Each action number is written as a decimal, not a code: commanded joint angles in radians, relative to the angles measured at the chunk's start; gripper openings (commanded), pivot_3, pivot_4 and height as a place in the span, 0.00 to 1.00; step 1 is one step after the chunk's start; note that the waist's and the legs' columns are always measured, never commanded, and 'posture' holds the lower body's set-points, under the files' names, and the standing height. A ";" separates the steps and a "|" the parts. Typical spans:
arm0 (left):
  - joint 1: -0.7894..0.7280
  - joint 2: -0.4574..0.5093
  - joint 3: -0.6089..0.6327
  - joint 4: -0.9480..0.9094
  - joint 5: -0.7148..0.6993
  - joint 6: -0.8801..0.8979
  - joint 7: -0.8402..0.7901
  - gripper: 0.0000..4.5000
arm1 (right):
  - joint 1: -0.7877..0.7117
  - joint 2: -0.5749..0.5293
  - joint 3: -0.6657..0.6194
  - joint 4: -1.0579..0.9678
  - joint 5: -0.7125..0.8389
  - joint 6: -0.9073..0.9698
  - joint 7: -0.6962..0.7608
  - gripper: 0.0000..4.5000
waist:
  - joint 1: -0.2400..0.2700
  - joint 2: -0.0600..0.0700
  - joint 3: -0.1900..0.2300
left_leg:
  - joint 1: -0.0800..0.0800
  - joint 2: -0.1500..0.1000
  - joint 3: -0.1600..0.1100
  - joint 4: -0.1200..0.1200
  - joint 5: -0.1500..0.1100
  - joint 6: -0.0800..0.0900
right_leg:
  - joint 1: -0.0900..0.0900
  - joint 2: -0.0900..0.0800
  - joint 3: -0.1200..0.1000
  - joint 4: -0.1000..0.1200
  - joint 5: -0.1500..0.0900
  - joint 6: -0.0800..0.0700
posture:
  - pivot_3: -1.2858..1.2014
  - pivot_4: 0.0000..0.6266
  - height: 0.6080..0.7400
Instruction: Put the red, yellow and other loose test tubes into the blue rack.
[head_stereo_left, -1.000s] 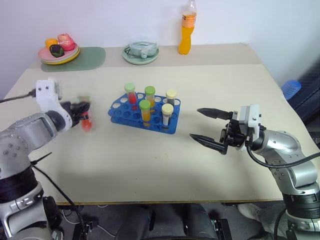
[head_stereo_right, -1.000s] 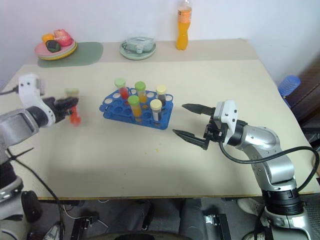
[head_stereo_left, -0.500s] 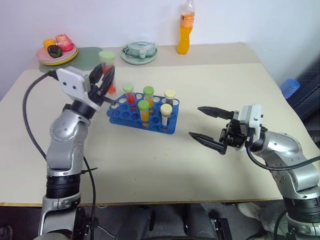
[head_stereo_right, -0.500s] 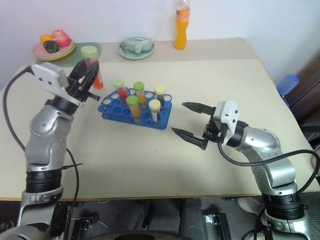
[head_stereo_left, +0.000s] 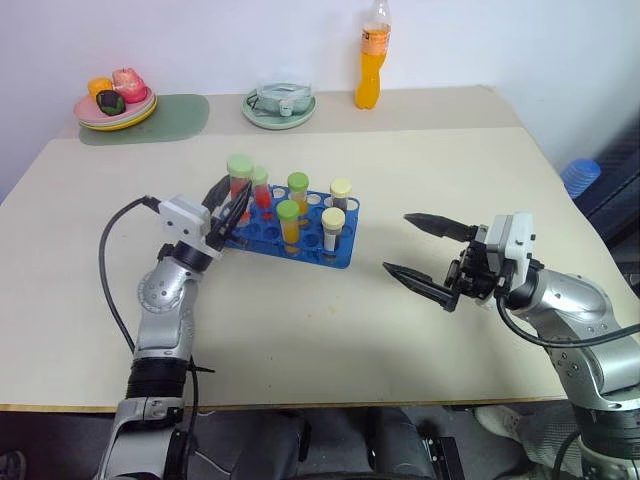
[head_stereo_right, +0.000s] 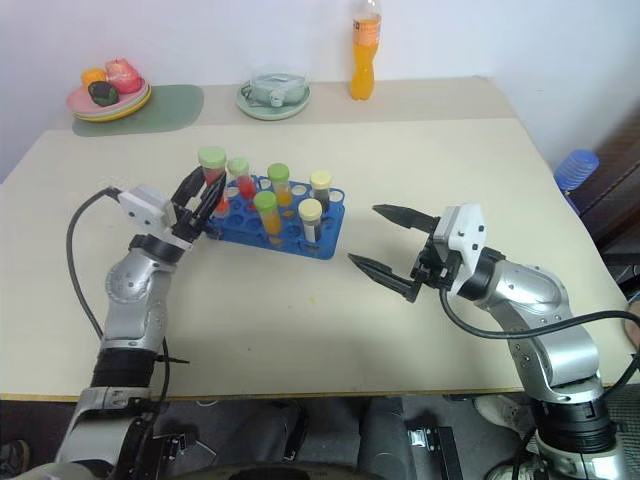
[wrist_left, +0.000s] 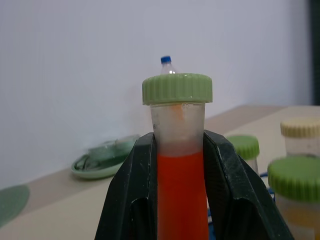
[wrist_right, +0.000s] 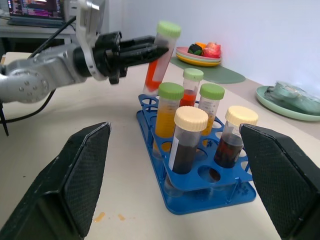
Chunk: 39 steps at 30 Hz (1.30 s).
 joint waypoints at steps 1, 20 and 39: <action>-0.041 -0.013 -0.004 0.051 0.015 -0.063 0.012 0.15 | -0.003 -0.011 -0.036 -0.043 0.012 -0.015 -0.006 0.94 | 0.000 0.000 0.000 | 0.000 0.000 0.000 0.000 0.000 0.000 | 0.000 0.000 0.000 0.000 0.000 0.000 | 0.52 0.24 1.00; 0.015 -0.027 -0.030 0.074 -0.037 -0.088 -0.066 0.15 | 0.013 -0.019 -0.057 -0.058 0.008 -0.014 -0.015 0.94 | 0.000 0.000 0.000 | 0.000 0.000 0.000 0.000 0.000 0.001 | 0.000 0.000 0.000 0.000 0.000 0.000 | 0.52 0.24 1.00; 0.052 -0.024 -0.034 -0.057 -0.051 0.072 -0.014 0.92 | 0.008 -0.024 -0.053 -0.047 0.015 -0.005 -0.005 0.94 | -0.001 0.000 0.000 | 0.000 0.000 0.000 0.000 0.000 0.001 | 0.000 0.000 0.000 0.000 0.000 0.000 | 0.52 0.24 1.00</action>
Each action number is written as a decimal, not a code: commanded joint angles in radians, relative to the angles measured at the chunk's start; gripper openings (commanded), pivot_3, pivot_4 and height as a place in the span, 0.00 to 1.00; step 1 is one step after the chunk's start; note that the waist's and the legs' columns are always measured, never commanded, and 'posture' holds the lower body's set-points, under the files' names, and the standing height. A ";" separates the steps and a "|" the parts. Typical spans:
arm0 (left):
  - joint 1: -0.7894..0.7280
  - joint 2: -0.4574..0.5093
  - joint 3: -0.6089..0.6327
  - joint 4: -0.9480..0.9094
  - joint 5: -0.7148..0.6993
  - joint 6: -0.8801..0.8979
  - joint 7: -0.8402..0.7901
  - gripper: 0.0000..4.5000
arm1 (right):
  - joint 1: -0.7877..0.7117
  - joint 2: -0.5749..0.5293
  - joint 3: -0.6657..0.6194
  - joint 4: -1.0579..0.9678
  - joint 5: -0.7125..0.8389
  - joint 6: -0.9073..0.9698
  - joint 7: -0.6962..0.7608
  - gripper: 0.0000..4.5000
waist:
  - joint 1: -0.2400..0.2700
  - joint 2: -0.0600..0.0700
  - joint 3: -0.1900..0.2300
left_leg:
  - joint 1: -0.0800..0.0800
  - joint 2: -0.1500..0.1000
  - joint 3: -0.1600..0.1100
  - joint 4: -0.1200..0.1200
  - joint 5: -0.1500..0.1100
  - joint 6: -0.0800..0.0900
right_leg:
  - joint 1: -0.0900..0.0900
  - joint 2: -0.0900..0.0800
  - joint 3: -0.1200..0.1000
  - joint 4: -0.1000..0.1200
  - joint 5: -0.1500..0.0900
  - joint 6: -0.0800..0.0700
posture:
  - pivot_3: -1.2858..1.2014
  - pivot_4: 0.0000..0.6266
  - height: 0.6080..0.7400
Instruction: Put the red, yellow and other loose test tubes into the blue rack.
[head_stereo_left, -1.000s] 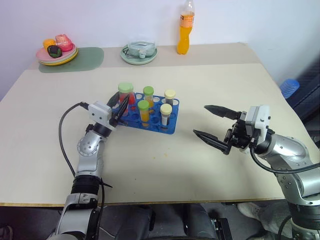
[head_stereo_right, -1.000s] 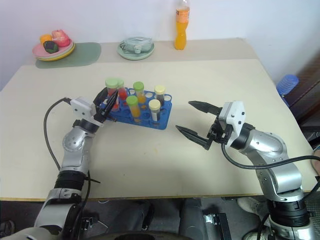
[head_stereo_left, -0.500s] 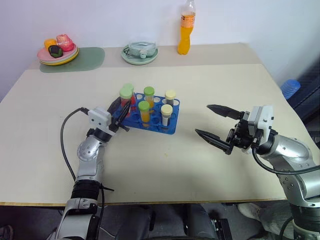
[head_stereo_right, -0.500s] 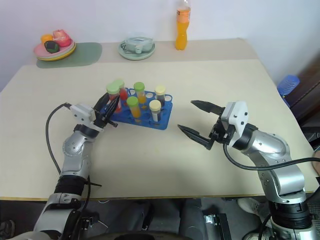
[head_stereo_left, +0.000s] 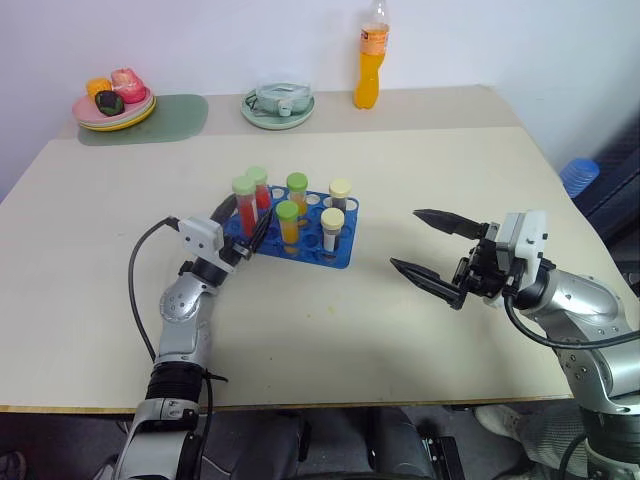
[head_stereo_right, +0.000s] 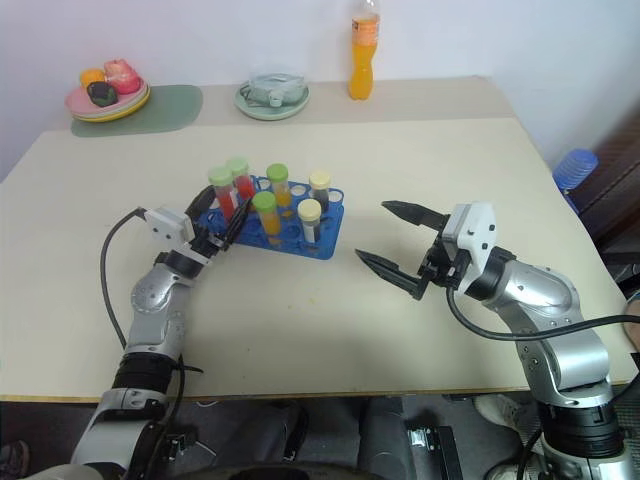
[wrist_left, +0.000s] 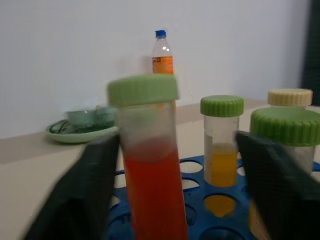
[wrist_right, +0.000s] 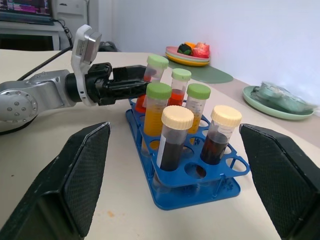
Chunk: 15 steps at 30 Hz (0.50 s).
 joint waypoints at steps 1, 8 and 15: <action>0.036 0.020 -0.015 -0.123 -0.012 0.005 -0.030 0.92 | -0.007 -0.014 -0.021 -0.033 0.015 -0.005 0.003 0.94 | 0.000 0.000 0.000 | 0.000 0.000 0.000 0.000 0.000 0.000 | 0.000 0.000 0.000 0.000 0.000 0.000 | 0.52 0.24 1.00; 0.140 0.128 -0.013 -0.310 -0.057 0.164 -0.093 0.92 | 0.060 -0.007 -0.044 -0.047 0.020 0.022 -0.029 0.94 | 0.000 0.000 0.000 | 0.000 0.000 0.000 0.000 0.000 0.000 | 0.000 0.000 0.000 0.000 0.000 0.000 | 0.52 0.24 1.00; 0.216 0.253 0.044 -0.461 -0.142 0.454 -0.064 0.92 | 0.140 0.021 -0.079 -0.062 0.008 0.035 -0.119 0.94 | 0.001 0.001 0.000 | 0.000 0.000 0.000 0.000 0.000 0.000 | 0.000 0.000 0.000 0.001 0.000 0.000 | 0.52 0.24 1.00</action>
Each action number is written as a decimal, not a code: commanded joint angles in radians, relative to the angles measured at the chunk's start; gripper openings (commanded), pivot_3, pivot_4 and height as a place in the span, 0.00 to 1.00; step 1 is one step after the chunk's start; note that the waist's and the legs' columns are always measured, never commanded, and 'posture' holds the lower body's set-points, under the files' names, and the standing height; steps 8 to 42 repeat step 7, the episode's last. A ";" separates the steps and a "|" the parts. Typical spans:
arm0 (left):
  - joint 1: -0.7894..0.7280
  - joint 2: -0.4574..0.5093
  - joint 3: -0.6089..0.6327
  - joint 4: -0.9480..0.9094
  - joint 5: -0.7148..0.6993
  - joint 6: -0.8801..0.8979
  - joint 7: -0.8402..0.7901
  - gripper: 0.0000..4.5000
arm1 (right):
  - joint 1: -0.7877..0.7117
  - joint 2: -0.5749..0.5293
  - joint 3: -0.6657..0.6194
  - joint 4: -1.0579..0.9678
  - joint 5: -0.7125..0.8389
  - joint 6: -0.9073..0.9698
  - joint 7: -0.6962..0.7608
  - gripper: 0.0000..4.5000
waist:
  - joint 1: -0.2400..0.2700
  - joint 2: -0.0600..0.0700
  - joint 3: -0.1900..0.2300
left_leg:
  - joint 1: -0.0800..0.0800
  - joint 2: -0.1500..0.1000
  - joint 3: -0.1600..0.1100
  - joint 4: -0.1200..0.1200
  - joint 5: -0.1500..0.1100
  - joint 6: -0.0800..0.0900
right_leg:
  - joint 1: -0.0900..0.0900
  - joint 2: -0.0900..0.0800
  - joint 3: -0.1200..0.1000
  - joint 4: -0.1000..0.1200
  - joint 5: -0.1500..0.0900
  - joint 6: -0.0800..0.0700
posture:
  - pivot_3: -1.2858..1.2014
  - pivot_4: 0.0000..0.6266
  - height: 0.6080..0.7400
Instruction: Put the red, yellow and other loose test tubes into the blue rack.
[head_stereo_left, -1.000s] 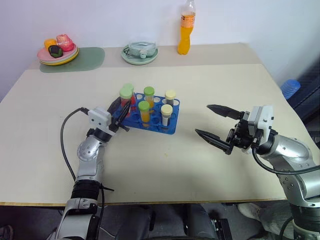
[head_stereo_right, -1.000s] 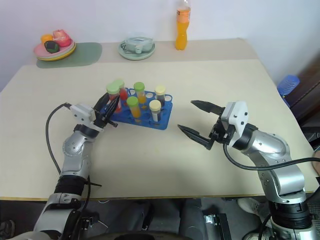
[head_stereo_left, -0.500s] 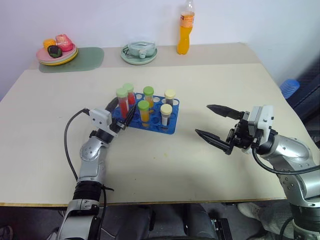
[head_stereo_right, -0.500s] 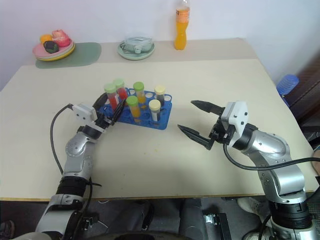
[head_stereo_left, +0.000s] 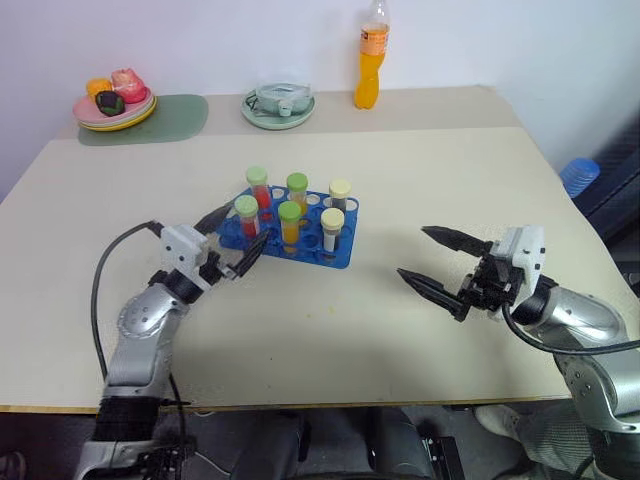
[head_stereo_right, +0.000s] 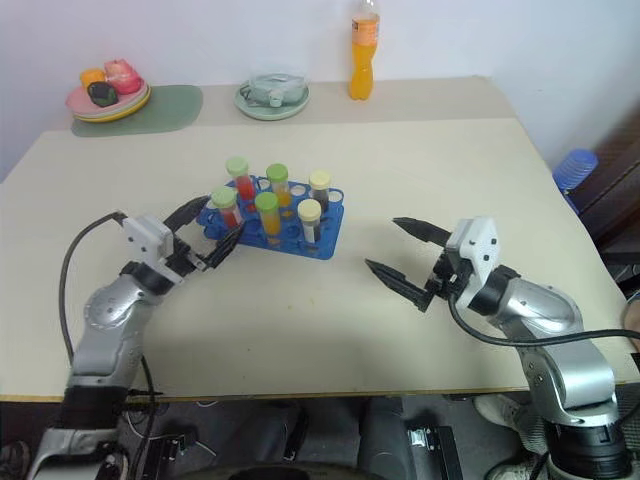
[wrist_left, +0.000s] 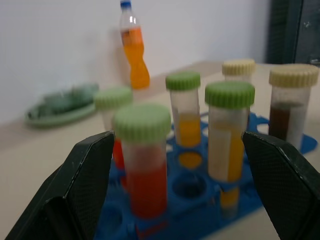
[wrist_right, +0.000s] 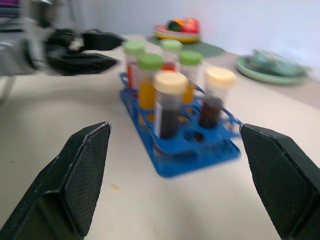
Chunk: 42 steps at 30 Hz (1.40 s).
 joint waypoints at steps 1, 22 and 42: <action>0.018 0.069 0.048 -0.094 -0.037 0.107 -0.011 0.92 | 0.034 0.026 -0.050 -0.056 0.004 0.000 -0.067 0.94 | -0.001 0.000 0.000 | 0.000 0.000 0.000 0.000 0.000 0.000 | 0.000 0.000 0.000 0.000 0.000 0.000 | 0.52 0.24 1.00; 0.091 0.187 0.105 -0.174 -0.175 0.241 -0.151 0.92 | 0.156 0.064 -0.090 -0.107 0.000 -0.008 -0.138 0.94 | 0.000 0.002 0.001 | 0.000 0.000 0.001 -0.001 0.000 0.000 | 0.000 0.000 0.000 0.000 0.000 0.000 | 0.52 0.24 1.00; 0.091 0.187 0.105 -0.174 -0.175 0.241 -0.151 0.92 | 0.156 0.064 -0.090 -0.107 0.000 -0.008 -0.138 0.94 | 0.000 0.002 0.001 | 0.000 0.000 0.001 -0.001 0.000 0.000 | 0.000 0.000 0.000 0.000 0.000 0.000 | 0.52 0.24 1.00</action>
